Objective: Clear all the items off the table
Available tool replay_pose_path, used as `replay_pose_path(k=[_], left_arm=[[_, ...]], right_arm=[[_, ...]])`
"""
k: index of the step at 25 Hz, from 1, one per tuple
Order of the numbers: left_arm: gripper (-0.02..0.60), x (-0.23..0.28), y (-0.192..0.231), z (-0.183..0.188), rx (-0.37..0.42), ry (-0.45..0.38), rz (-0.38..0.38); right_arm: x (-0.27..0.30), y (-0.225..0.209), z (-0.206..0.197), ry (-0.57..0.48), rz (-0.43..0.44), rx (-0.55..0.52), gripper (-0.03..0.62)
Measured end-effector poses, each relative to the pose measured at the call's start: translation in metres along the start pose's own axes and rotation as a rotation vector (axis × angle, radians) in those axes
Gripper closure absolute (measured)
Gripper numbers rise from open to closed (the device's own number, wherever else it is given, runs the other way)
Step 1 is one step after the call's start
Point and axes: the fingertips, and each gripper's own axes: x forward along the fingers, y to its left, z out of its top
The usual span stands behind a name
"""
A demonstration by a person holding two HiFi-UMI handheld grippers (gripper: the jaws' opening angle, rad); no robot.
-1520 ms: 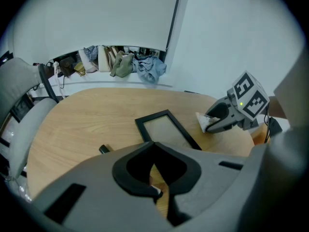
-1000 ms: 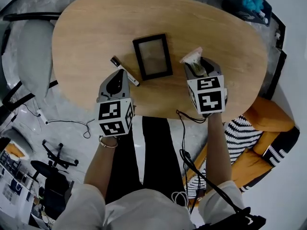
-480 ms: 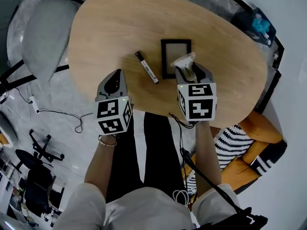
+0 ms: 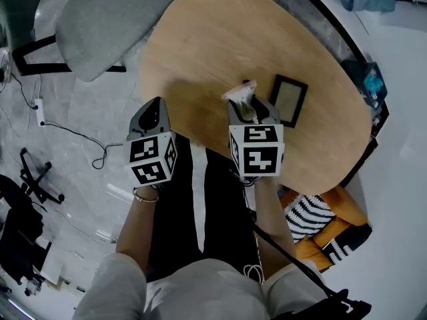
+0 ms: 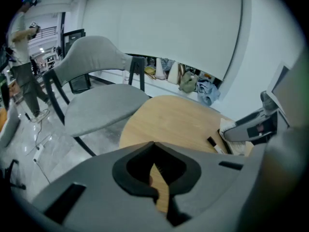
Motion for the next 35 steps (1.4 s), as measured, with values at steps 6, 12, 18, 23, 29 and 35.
replay_pose_path(k=[6,12,18,23,29,35], left_arm=[[0.578,-0.018,0.082,-0.001,-0.113,-0.029,0.084],[0.578,-0.039,0.156,-0.015,-0.231,-0.049,0.17],[0.578,-0.053,0.21,-0.032,-0.316,-0.048,0.234],[0.578,-0.062,0.273,-0.029,-0.375,-0.079,0.303],[0.578,-0.057,0.345,-0.007,-0.369,-0.116,0.351],[0.578,-0.042,0.409,0.024,-0.42,-0.175,0.404]], right_arm=[[0.029,0.079,0.041,0.011,0.056,-0.136,0.372],[0.054,0.148,0.067,0.031,0.101,-0.26,0.372],[0.08,0.209,0.082,0.049,0.151,-0.34,0.372],[0.109,0.272,0.11,0.036,0.198,-0.425,0.372],[0.15,0.329,0.166,-0.008,0.234,-0.464,0.372],[0.191,0.363,0.22,-0.046,0.237,-0.478,0.372]])
